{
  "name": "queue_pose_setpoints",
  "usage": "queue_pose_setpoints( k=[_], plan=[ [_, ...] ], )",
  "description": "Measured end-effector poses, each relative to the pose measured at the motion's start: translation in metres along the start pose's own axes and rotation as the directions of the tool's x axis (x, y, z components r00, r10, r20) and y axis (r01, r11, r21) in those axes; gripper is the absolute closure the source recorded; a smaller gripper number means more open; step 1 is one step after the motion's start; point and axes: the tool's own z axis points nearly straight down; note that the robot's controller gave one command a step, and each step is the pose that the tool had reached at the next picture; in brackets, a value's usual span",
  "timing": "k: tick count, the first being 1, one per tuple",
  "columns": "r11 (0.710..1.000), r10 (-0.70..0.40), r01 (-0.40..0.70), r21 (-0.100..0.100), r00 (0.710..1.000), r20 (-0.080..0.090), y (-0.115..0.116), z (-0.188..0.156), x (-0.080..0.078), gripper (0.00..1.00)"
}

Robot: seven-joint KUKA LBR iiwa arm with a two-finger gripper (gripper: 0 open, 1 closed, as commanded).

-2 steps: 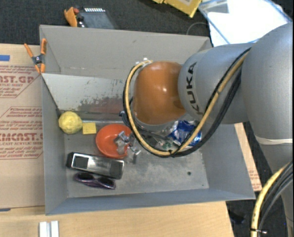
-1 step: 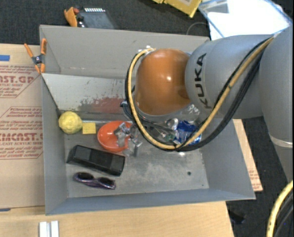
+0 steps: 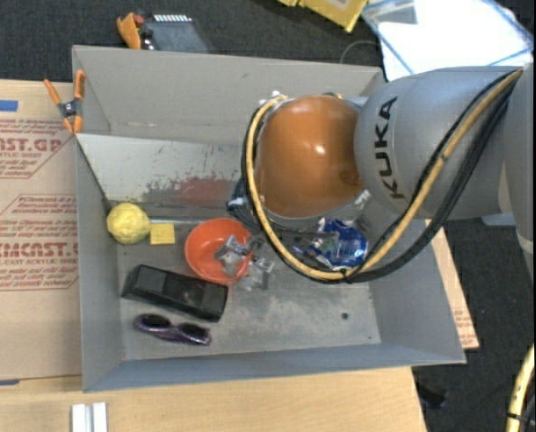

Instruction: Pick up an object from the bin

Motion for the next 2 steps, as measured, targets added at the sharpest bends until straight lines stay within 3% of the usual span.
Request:
queue_pose_setpoints(
  k=[1,2],
  plan=[
    [0.97,0.242,-0.242,0.002,0.97,0.007,-0.0202,0.0195,-0.0289,1.0],
    [0.97,0.242,-0.242,0.002,0.97,0.007,-0.0201,0.0192,-0.029,1.0]
  ],
)
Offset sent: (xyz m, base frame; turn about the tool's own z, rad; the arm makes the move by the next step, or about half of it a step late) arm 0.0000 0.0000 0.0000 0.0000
